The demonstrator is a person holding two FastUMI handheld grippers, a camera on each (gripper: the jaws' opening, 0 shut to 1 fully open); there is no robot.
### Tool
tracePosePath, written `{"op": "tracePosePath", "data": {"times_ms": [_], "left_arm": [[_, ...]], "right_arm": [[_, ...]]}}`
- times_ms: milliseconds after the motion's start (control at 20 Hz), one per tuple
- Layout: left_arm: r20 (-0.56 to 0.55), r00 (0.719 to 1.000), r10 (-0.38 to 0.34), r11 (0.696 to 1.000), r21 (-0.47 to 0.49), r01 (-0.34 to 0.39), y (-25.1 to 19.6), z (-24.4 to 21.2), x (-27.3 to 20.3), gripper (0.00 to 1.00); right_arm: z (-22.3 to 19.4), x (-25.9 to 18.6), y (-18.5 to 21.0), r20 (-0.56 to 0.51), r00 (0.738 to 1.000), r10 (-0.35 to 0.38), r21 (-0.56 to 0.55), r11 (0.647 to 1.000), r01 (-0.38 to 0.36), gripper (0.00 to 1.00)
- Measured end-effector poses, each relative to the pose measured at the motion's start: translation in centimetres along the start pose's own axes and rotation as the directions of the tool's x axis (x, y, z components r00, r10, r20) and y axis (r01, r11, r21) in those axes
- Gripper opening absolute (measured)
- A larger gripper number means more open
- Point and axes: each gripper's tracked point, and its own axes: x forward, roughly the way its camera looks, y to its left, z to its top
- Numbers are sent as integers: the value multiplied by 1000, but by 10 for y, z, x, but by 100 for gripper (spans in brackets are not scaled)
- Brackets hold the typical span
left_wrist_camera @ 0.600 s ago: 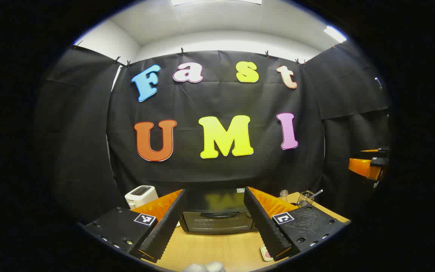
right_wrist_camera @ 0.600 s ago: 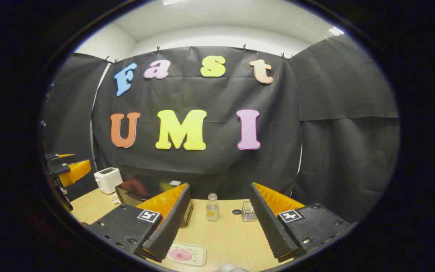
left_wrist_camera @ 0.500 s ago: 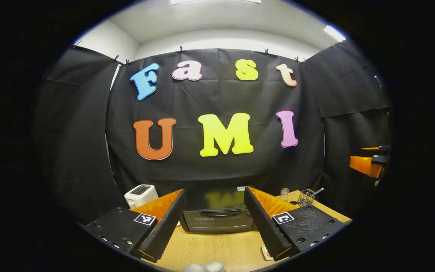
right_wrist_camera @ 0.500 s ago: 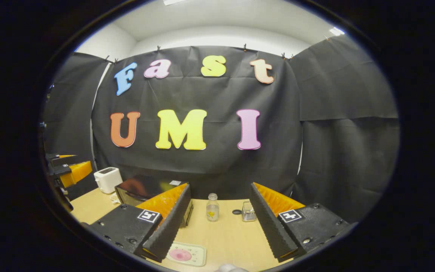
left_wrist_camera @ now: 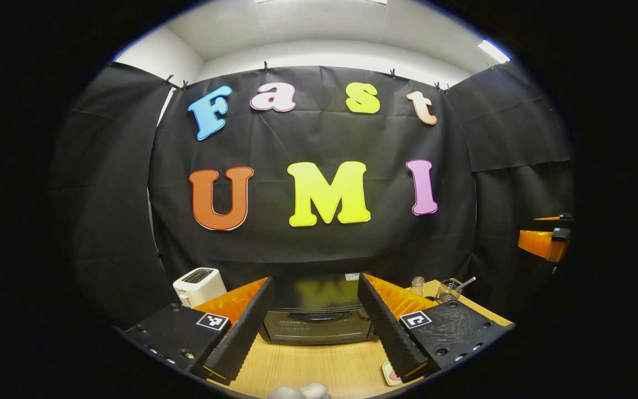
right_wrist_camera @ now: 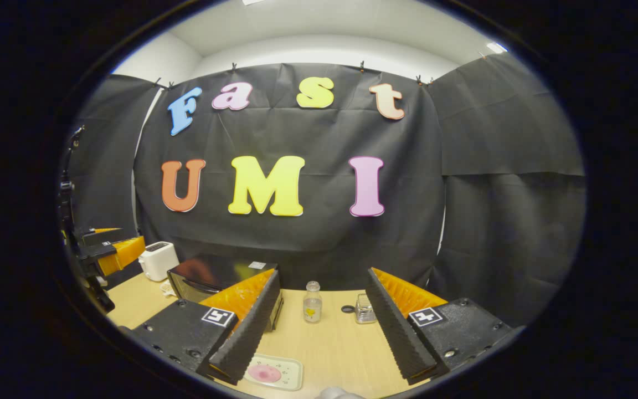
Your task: Open the electric oven with the left hand, put the food in, and close the electric oven.
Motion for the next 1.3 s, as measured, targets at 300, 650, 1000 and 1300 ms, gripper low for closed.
{"op": "tracePosePath", "data": {"times_ms": [300,650,1000,1300], "left_arm": [[-39,999,-9,1000,6,10,-4,-26,36,96],[-113,994,-12,1000,-5,12,-4,-70,102,96],[-255,967,-6,1000,-11,4,0,-140,153,97],[-309,951,-22,1000,-10,20,-5,-170,163,97]], "right_arm": [[-4,-7,-8,-22,999,-24,4,1000,24,96],[-8,-25,-18,-54,997,-62,8,998,63,99],[-24,-41,-33,-114,986,-125,-3,992,125,96],[-36,-43,-37,-146,979,-142,19,989,146,99]]}}
